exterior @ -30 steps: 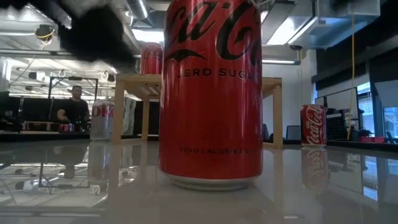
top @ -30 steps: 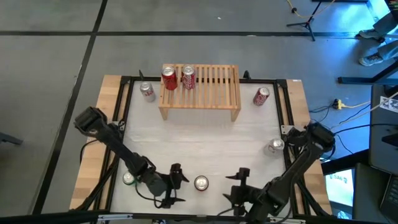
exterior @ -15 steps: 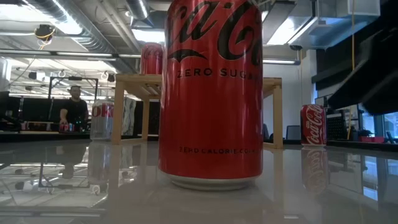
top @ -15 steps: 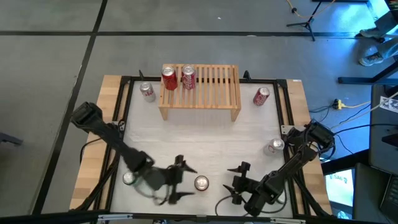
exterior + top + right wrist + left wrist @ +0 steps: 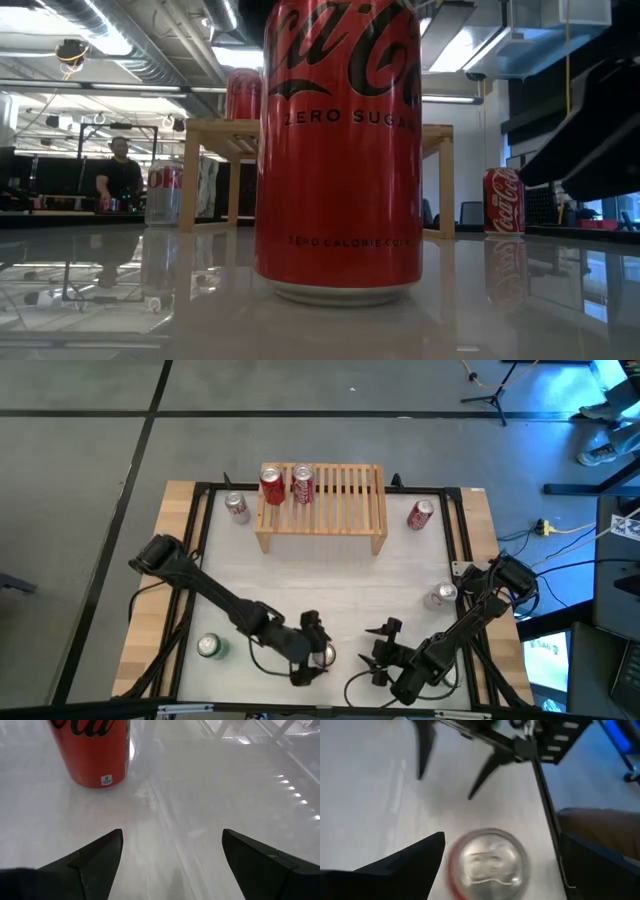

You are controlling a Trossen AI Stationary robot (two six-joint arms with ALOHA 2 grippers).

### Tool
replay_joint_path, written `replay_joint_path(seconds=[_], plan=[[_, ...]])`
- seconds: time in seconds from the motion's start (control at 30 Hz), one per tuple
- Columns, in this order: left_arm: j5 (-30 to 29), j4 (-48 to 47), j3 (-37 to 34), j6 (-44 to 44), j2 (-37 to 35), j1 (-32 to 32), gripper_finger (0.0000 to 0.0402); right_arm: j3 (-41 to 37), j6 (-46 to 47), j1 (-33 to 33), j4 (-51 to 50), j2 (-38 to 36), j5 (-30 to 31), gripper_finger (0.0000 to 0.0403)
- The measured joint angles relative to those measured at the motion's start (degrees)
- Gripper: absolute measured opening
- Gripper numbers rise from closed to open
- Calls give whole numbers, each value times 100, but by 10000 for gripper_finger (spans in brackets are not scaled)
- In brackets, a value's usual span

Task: Place canned beverage on shelf
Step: Put the red and black soda can on the shelf aligned with the other red and black soda can

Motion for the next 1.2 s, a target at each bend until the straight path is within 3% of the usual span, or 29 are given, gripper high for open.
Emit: replay_joint_path(seconds=[0.43,0.53,0.7,0.77,0.97,1.2], plan=[[-181,-333,15,4,383,-57,378,0,-1,0,41,11,-92,337],[-206,-257,19,249,401,-73,355,0,-2,0,55,11,38,337],[-141,-228,19,371,401,-72,281,0,-13,-2,52,11,46,337],[-61,-260,13,329,336,-72,274,0,-15,-2,63,11,46,337],[-494,-812,6,353,-345,-239,274,2,-41,-42,67,13,44,337],[-966,-2267,6,120,-1781,-407,274,2,-268,-199,199,17,-10,337]])
